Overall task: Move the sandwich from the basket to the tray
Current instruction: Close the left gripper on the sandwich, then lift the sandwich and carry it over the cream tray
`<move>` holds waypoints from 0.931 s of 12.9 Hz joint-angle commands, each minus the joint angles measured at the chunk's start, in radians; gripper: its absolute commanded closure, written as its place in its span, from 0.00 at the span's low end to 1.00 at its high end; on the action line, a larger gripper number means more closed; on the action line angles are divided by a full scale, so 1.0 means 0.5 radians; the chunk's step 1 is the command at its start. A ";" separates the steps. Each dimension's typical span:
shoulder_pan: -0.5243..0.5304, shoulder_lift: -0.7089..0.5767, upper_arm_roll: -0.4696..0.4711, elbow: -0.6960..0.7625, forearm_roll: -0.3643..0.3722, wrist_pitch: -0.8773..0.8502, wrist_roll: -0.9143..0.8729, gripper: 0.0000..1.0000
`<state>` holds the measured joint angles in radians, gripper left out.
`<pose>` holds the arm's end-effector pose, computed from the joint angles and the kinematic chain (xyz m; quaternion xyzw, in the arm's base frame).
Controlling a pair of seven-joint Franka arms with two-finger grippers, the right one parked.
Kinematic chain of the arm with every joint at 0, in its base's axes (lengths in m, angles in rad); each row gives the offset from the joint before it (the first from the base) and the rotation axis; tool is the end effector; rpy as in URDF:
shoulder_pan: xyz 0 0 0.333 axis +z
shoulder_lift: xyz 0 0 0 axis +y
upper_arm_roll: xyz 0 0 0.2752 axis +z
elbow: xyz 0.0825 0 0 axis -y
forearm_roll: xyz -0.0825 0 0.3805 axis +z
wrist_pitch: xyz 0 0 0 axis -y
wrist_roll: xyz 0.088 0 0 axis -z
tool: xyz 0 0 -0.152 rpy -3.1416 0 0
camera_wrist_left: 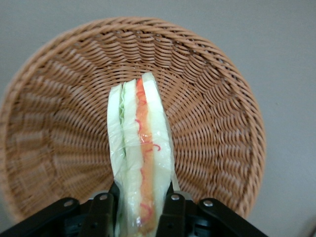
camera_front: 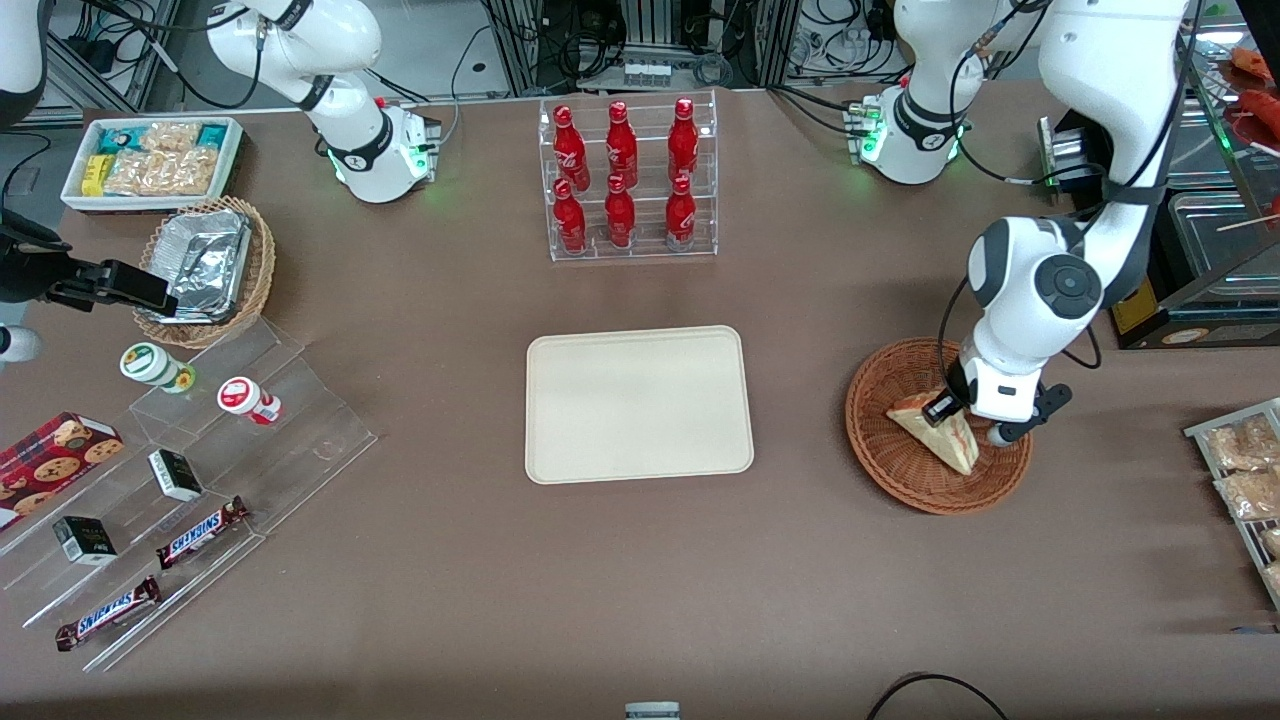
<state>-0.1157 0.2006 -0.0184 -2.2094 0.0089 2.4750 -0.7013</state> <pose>0.5440 -0.0734 0.2123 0.9604 0.2766 0.0301 0.0122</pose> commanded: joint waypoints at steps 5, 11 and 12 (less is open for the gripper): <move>-0.069 -0.168 -0.352 0.718 0.013 -1.056 0.040 1.00; -0.486 0.153 -0.537 1.044 0.156 -1.051 -0.204 1.00; -0.566 0.248 -0.537 1.111 0.212 -1.051 -0.299 1.00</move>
<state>-0.3309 0.2328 -0.2939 -1.7505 0.0592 1.9686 -0.7770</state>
